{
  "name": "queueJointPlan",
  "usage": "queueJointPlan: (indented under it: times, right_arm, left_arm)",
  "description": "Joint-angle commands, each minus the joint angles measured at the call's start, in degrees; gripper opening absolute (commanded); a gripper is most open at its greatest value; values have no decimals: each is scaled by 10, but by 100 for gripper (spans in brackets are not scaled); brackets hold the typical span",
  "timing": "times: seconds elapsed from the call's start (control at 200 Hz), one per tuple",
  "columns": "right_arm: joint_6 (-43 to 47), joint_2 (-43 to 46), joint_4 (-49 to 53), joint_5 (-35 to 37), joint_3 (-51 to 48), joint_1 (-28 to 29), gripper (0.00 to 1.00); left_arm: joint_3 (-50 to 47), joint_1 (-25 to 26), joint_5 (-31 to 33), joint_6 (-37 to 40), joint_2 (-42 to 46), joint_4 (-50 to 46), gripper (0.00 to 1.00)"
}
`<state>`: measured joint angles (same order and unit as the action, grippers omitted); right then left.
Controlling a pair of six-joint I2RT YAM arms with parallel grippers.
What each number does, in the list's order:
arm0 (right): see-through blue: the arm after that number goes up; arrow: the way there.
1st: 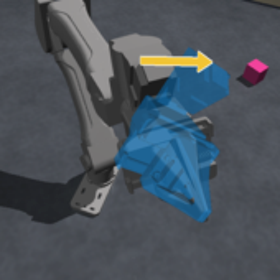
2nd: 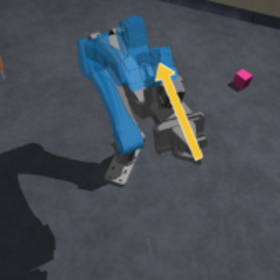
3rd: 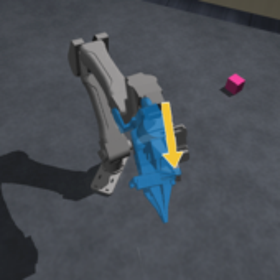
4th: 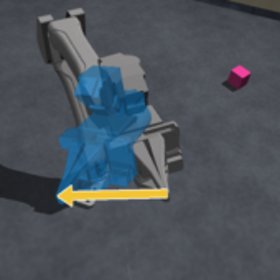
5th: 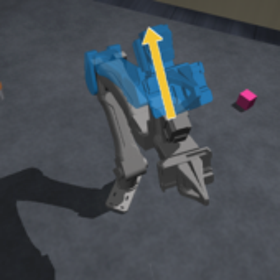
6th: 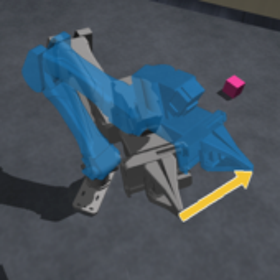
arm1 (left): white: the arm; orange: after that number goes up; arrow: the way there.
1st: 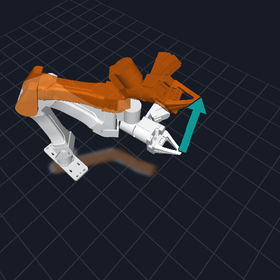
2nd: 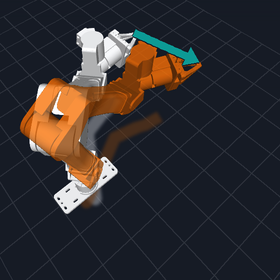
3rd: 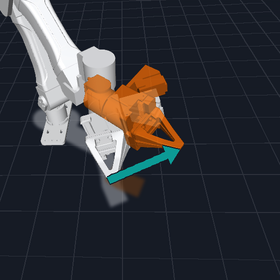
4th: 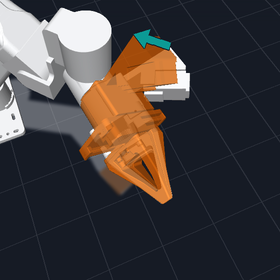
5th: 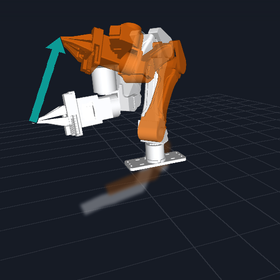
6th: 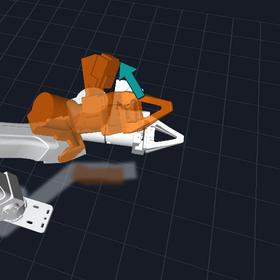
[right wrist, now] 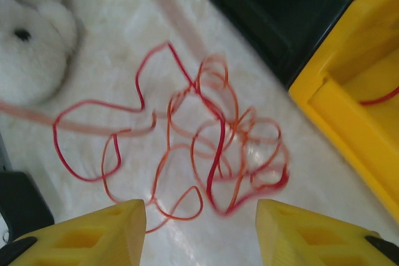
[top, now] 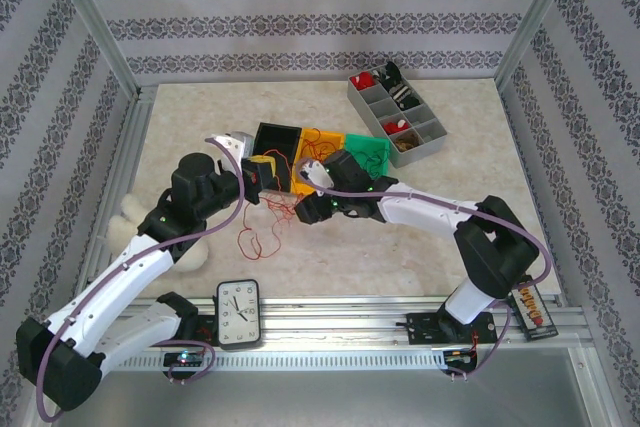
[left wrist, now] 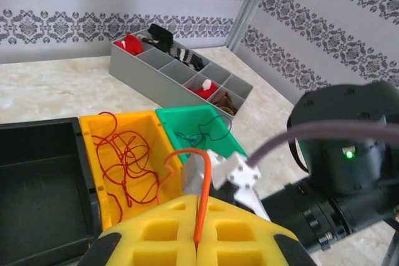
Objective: Untangle the cables
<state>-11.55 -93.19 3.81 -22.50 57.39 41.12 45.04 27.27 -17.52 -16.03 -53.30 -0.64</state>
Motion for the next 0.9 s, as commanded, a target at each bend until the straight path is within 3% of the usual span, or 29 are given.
queueJointPlan:
  times: [0.0, 0.485, 0.899]
  right_arm:
    - [-34, 5, -53, -46, 19, -14, 49]
    - [-29, -35, -22, -61, -1, -24, 44]
    - [-32, 2, -24, -69, -35, -47, 42]
  left_arm:
    - [7, -5, -16, 9, 6, 0, 0]
    - [-7, -4, -6, 6, 8, 9, 0]
    - [-17, -4, -1, 3, 3, 18, 0]
